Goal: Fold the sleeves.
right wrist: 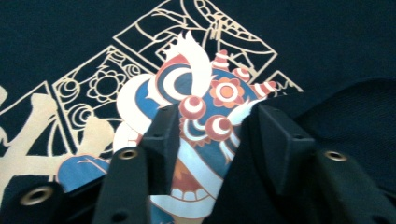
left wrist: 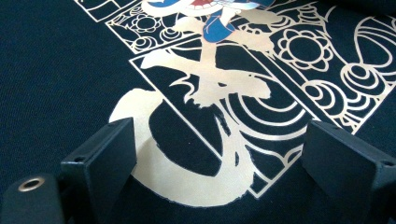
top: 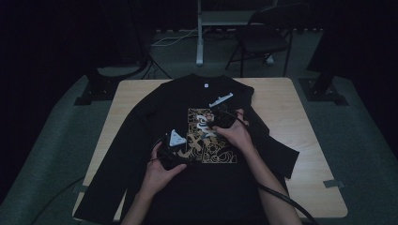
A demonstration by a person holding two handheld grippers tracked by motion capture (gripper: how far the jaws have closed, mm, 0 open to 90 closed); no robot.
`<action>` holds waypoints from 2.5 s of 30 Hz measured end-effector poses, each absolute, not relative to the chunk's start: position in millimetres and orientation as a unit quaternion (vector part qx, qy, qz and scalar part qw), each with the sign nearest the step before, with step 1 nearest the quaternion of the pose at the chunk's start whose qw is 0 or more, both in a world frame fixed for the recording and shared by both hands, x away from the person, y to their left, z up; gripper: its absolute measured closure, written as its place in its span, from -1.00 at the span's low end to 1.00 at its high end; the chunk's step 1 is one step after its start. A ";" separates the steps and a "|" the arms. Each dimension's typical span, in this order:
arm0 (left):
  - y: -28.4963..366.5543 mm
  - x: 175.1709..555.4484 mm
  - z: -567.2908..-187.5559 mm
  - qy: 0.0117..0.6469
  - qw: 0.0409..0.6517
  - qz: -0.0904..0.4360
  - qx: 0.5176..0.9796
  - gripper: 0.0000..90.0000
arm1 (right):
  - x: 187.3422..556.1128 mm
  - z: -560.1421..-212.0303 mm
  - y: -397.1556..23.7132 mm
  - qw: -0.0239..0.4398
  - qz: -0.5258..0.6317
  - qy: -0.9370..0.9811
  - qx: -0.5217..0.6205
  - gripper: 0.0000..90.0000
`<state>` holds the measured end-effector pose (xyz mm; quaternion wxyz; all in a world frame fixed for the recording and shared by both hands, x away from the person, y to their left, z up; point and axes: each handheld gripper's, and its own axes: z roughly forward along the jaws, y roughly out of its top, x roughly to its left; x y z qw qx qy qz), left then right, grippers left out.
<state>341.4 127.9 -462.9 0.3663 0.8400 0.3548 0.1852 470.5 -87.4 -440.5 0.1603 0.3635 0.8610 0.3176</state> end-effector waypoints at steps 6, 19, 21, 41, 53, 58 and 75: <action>127.8 341.3 -462.9 0.355 0.367 0.185 0.840 -0.74 | 467.4 -442.5 -81.2 0.166 0.315 0.864 0.356 -0.24; 127.7 341.3 -463.1 0.356 0.368 0.185 0.839 -0.74 | 450.8 -418.4 -97.8 0.198 0.324 0.852 0.361 -0.34; 127.8 341.3 -462.9 0.355 0.367 0.185 0.839 -0.75 | 444.6 -414.8 -105.0 0.198 0.328 0.848 0.366 -0.35; 127.9 341.4 -462.8 0.355 0.366 0.186 0.840 -0.75 | 389.1 -414.7 -202.0 0.204 0.326 0.828 0.409 -0.38; 127.8 341.4 -462.9 0.355 0.367 0.185 0.839 -0.75 | 361.0 -408.5 -250.9 0.219 0.333 0.806 0.438 -0.38; 127.8 341.4 -462.8 0.355 0.366 0.185 0.840 -0.75 | 355.8 -408.2 -266.1 0.215 0.340 0.798 0.448 -0.36; 127.9 341.4 -462.8 0.355 0.366 0.185 0.840 -0.75 | 328.8 -444.3 -316.1 0.210 0.312 0.787 0.489 -0.26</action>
